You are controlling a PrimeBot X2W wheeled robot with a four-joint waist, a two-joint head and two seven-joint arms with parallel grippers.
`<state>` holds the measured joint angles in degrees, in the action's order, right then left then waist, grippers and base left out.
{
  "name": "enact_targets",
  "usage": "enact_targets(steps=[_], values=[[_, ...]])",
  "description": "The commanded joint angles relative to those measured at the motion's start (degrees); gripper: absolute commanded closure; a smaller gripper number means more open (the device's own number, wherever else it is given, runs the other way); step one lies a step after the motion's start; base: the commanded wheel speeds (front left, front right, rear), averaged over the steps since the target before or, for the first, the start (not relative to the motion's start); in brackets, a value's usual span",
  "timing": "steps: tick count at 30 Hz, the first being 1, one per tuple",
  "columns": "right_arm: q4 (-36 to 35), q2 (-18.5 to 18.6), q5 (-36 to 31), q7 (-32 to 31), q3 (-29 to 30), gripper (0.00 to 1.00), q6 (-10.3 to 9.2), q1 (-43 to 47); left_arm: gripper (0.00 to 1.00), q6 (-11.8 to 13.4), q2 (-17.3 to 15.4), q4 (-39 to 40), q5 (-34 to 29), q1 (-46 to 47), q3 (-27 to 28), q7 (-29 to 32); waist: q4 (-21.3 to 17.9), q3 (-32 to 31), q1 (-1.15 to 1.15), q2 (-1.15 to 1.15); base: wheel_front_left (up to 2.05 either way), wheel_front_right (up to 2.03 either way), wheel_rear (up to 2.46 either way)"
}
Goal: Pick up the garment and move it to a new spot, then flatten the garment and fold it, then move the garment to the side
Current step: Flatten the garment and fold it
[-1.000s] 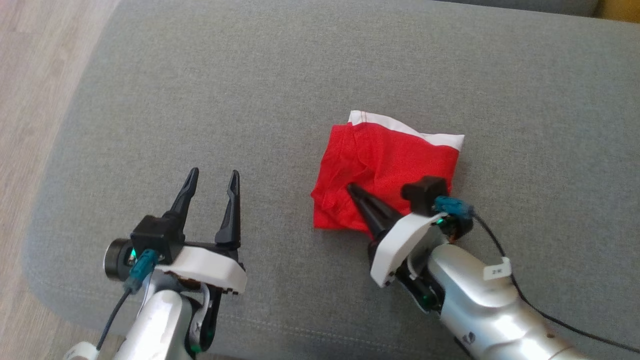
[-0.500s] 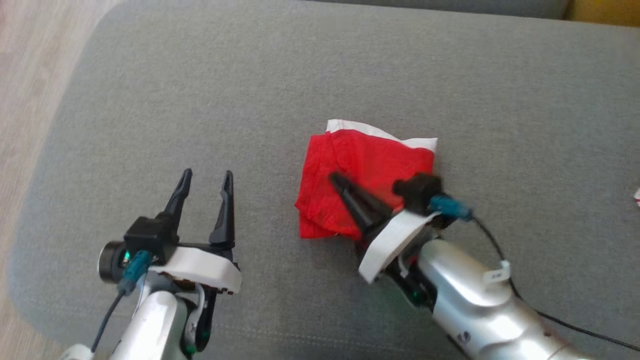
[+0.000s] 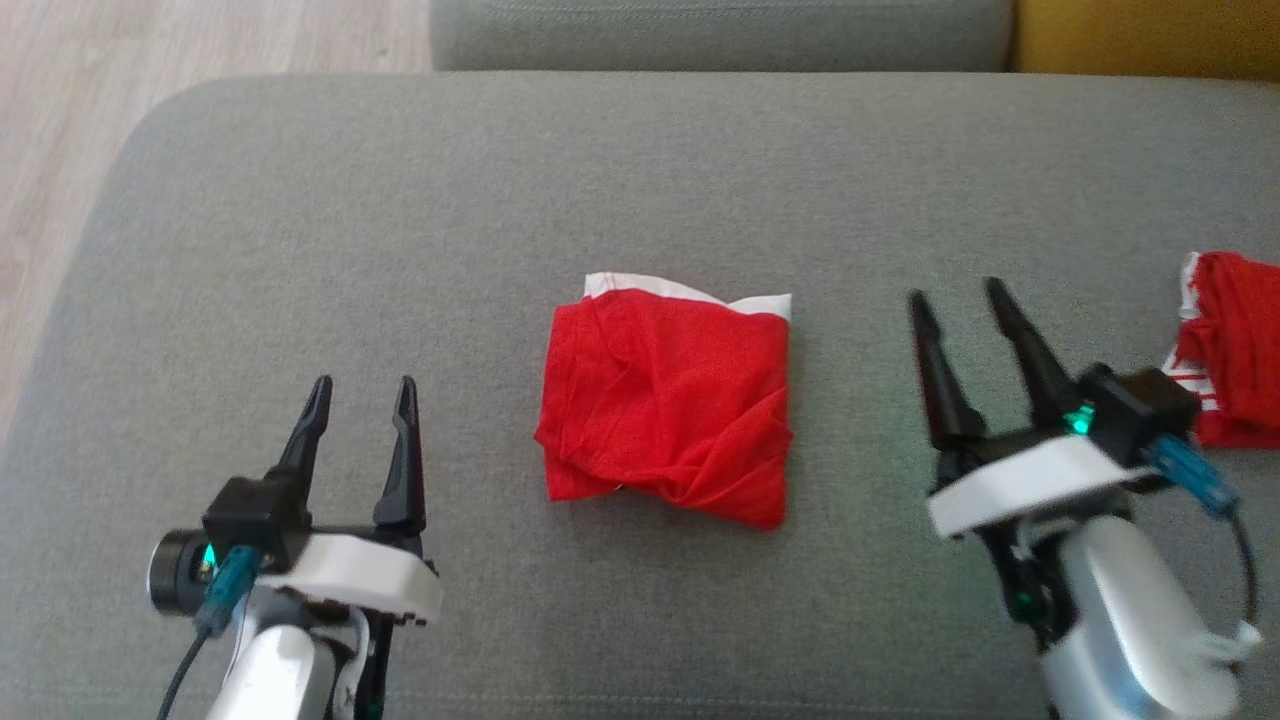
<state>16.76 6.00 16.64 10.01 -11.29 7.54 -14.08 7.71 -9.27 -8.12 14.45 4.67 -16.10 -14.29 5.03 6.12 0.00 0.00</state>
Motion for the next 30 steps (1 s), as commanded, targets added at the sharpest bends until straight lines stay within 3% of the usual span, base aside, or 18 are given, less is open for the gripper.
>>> enact_targets(steps=[1, 6, 15, 30], values=[[-2.93, -0.71, -0.99, -0.68, -0.25, 0.0, -0.05, -0.21, 0.0, 0.44, -1.29, 2.05, -0.18, 0.99, 1.95, -0.5, -0.66, -0.68, 0.0, 0.0, 0.0, 0.0, 0.0], [-11.82, -1.78, -4.59, -5.66, 5.6, 0.0, -0.05, 6.6, 0.0, 1.28, -2.08, 3.21, -0.27, -0.84, 2.16, 0.18, -2.23, -2.27, 0.0, 0.0, 0.0, 0.0, 0.0], [-20.02, -2.86, -6.25, -10.81, 8.03, 0.0, -0.05, 15.17, 0.0, 2.08, -3.33, 4.85, -0.02, -4.57, 1.96, 1.68, -3.35, -5.52, 0.0, 0.0, 0.0, 0.0, 0.0], [-22.52, -3.11, -6.47, -13.02, 9.64, 0.0, -0.05, 20.05, 0.0, 3.48, -4.17, 7.24, 0.53, -9.28, 1.39, 3.64, -3.63, -8.66, 0.0, 0.0, 0.0, 0.0, 0.0]])
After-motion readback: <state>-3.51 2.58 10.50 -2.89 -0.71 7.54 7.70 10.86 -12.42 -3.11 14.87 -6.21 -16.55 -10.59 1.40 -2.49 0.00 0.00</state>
